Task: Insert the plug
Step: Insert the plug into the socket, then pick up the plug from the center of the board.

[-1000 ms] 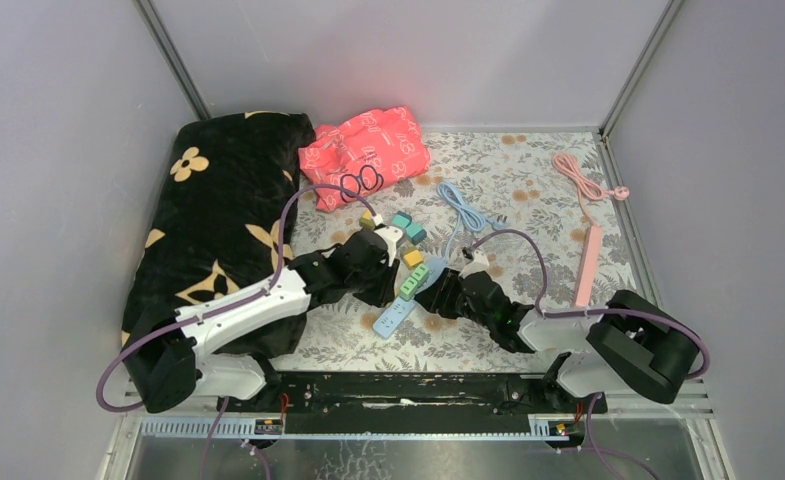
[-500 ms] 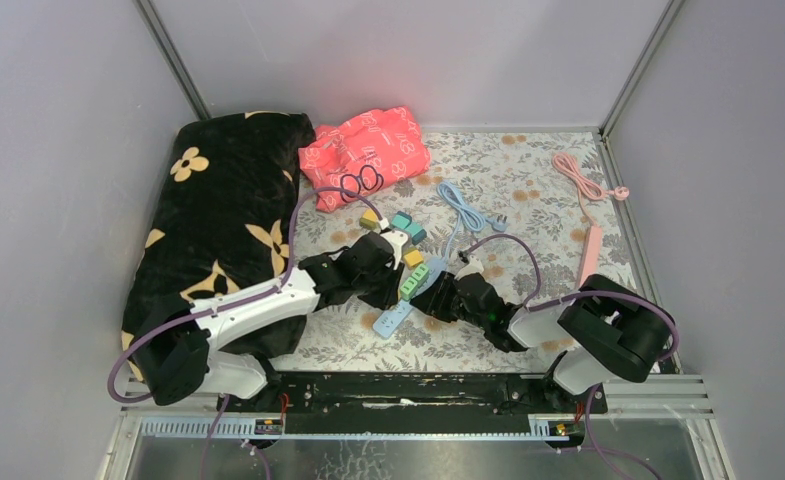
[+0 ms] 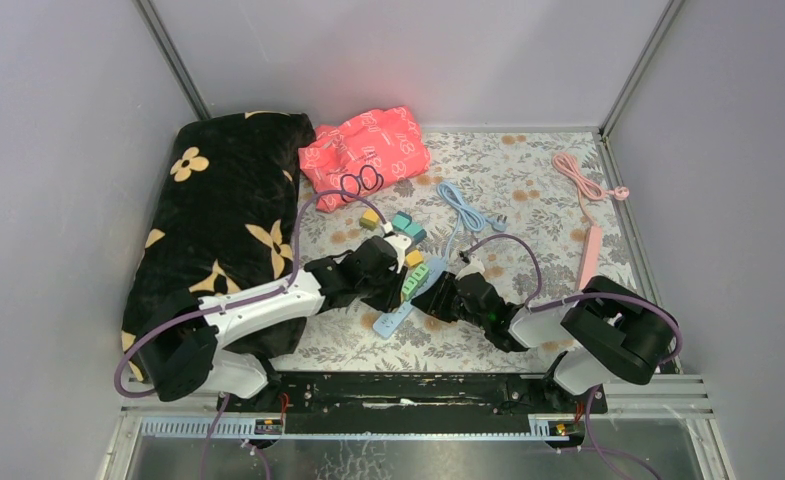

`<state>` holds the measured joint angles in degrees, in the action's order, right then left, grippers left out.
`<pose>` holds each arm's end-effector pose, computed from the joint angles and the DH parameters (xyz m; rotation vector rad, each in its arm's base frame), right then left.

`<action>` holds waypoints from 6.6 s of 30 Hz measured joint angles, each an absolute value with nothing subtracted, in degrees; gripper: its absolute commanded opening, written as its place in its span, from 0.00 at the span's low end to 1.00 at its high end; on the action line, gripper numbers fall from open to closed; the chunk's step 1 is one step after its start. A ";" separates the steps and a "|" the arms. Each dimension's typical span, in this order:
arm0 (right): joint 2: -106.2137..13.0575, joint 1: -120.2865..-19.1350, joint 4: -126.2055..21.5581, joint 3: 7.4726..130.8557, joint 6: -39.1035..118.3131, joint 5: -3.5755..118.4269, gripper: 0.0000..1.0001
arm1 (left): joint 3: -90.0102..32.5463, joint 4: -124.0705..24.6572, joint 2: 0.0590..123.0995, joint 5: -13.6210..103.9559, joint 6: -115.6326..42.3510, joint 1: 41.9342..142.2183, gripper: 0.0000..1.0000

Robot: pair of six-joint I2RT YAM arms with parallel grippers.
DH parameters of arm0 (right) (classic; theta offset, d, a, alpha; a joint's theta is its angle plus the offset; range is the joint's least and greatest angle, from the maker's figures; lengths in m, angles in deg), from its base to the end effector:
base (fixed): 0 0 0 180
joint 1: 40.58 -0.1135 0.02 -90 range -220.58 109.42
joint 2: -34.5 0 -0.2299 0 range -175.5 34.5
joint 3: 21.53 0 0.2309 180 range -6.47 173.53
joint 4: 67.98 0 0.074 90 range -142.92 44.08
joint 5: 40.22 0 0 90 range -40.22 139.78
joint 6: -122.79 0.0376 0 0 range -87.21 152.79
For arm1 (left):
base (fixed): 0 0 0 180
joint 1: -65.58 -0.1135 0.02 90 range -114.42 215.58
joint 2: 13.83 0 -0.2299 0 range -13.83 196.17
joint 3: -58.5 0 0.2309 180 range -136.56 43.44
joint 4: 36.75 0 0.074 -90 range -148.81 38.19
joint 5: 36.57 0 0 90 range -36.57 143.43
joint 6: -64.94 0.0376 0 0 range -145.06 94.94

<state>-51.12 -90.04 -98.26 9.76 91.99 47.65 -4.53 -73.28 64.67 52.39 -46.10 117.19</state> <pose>0.1564 0.1807 0.1097 0.2126 2.1836 1.1325 0.1643 -0.2084 0.1893 0.6838 2.4719 -0.5419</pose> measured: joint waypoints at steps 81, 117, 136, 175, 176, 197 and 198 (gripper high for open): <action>-53.11 -89.66 -99.79 10.50 91.90 49.45 0.34 | -2.04 -68.02 66.73 62.71 -45.57 122.18 0.00; -52.91 -89.55 -98.76 11.16 89.24 50.10 0.34 | -1.99 -67.95 70.16 67.76 -49.77 125.72 0.00; -52.65 -89.55 -98.94 11.14 86.79 50.47 0.39 | -3.41 -70.03 72.02 67.84 -50.47 125.74 0.00; -28.02 -88.92 -57.98 28.97 53.26 32.90 0.99 | -8.57 -82.51 48.26 68.00 -52.33 114.70 1.00; -29.16 -88.61 -57.02 30.79 52.04 32.94 0.99 | -8.48 -82.51 47.62 68.39 -51.78 113.83 1.00; -67.51 -77.97 -43.71 62.57 35.93 43.46 0.84 | -11.15 -85.57 43.17 83.84 -48.07 110.53 1.00; -69.07 -77.71 -43.51 63.81 35.66 43.79 0.83 | -11.41 -86.05 42.82 83.91 -48.11 110.53 1.00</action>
